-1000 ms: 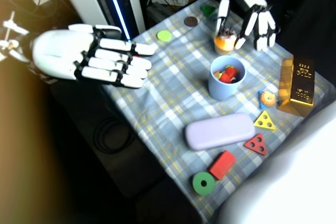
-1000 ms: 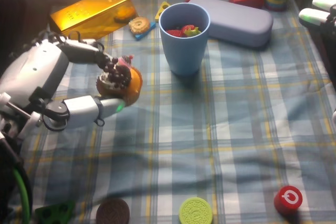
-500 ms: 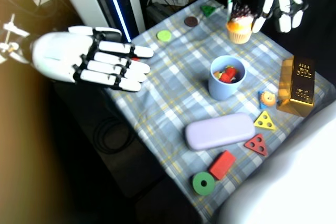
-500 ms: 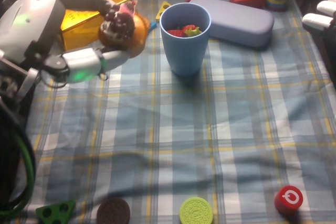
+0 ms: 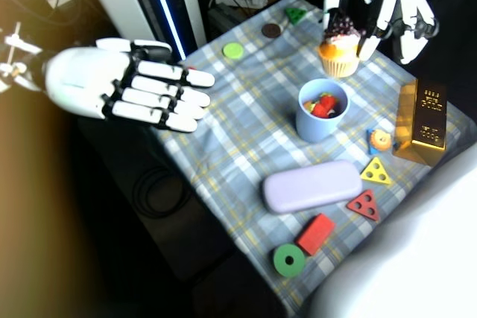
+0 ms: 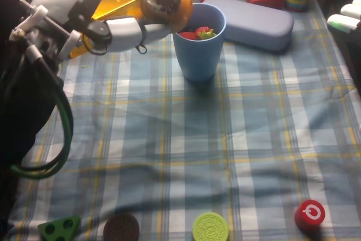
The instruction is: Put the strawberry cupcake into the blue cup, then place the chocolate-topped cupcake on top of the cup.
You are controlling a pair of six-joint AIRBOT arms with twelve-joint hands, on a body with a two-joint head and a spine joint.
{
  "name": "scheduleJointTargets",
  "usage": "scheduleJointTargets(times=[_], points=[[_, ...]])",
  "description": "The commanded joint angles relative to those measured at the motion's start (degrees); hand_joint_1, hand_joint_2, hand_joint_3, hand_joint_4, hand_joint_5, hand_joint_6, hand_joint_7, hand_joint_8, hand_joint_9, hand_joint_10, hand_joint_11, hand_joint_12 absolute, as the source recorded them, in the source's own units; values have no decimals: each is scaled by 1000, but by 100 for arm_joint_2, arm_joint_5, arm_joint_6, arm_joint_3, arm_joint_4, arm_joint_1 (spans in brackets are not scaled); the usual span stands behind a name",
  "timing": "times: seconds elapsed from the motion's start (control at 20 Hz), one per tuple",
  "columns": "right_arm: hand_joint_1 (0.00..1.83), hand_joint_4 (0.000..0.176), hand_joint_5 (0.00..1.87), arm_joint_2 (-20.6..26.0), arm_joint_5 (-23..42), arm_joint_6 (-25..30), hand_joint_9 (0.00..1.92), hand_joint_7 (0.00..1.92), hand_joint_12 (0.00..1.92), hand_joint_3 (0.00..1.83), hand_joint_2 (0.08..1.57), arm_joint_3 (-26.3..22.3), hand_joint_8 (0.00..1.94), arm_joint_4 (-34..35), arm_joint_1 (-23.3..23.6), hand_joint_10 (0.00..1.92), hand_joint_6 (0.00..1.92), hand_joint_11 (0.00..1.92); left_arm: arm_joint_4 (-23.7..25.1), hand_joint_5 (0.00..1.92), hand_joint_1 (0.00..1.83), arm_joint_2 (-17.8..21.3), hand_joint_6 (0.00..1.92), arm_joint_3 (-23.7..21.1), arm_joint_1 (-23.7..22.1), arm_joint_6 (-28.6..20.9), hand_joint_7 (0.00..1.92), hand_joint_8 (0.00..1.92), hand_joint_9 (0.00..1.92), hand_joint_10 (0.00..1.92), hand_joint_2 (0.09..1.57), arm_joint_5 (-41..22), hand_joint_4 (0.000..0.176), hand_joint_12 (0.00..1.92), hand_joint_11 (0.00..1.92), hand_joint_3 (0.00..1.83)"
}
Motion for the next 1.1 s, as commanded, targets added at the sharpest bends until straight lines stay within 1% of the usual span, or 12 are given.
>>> scheduleJointTargets(times=[0.0, 0.15, 0.2, 0.25, 0.3, 0.35, 0.5, 0.55, 0.6, 0.65, 0.85, 1.05], points=[[0, 72, 14, -8, 753, 36, 19, 62, 9, 0, 1021, -12, 0, 159, -13, 0, 4, 8, 319, 1144, 1140, -42, 700, 54, -120, -41, 617, 7, 691, 9, 1043, -524, 0, 996, 170, 0], [0, 50, 7, -23, 867, 48, 3, 62, 0, 4, 1031, -11, 2, 195, -106, 0, 0, 0, 325, 1102, 1086, -167, 771, 218, -251, -42, 577, 0, 666, 0, 1055, -404, 104, 929, 110, 2], [0, 58, 6, -35, 942, 48, 0, 46, 0, 0, 1020, -9, 0, 227, -171, 0, 0, 0, 354, 1012, 1071, -222, 921, 281, -295, -42, 514, 0, 623, 0, 1094, -365, 79, 952, 90, 2], [0, 58, 6, -36, 973, 48, 0, 46, 0, 0, 1020, -8, 0, 241, -195, 0, 0, 0, 363, 1012, 1071, -243, 921, 302, -308, -42, 514, 0, 623, 0, 1094, -353, 79, 952, 90, 2], [0, 47, 0, -34, 1043, 51, 0, 36, 0, 3, 1030, -8, 0, 274, -264, 0, 0, 0, 377, 836, 1053, -287, 354, 346, -338, -42, 458, 1, 580, 0, 1097, -312, 69, 968, 56, 0], [0, 42, 0, -28, 1088, 54, 0, 36, 0, 4, 1033, -8, 1, 304, -310, 0, 0, 0, 379, 847, 948, -315, 116, 372, -356, -42, 466, 2, 577, 1, 1096, -278, 87, 981, 51, 0], [0, 67, 10, 9, 1293, 88, 0, 56, 0, 0, 1012, -8, 8, 455, -553, 0, 3, 0, 353, 669, 978, -384, 0, 456, -359, -45, 491, 0, 561, 0, 959, -216, 8, 907, 66, 0], [0, 63, 16, 12, 1363, 103, 0, 62, 0, 0, 1018, -7, 9, 508, -622, 0, 6, 0, 343, 598, 983, -387, 0, 457, -354, -47, 497, 2, 568, 4, 960, -213, 0, 919, 86, 0], [0, 61, 17, 15, 1416, 111, 0, 57, 0, 0, 1022, -7, 6, 551, -675, 0, 5, 0, 342, 636, 1014, -387, 4, 446, -345, -54, 503, 1, 566, 2, 970, -217, 0, 940, 75, 0], [0, 83, 20, 19, 1476, 123, 0, 69, 0, 0, 1017, -5, 9, 607, -763, 0, 6, 0, 343, 739, 1104, -387, 3, 425, -327, -54, 547, 1, 570, 3, 948, -222, 0, 906, 120, 0], [0, 72, 33, 26, 1554, 128, 6, 81, 0, 4, 1030, -4, 12, 690, -898, 2, 9, 0, 347, 690, 1075, -373, 0, 399, -304, -53, 527, 1, 548, 1, 965, -210, 0, 797, 144, 0], [0, 82, 64, 11, 1552, 129, 4, 83, 0, 4, 1037, 12, 6, 708, -911, 1, 15, 0, 417, 688, 1035, -236, 4, 238, -295, -52, 506, 0, 556, 0, 949, -302, 0, 812, 126, 3]])
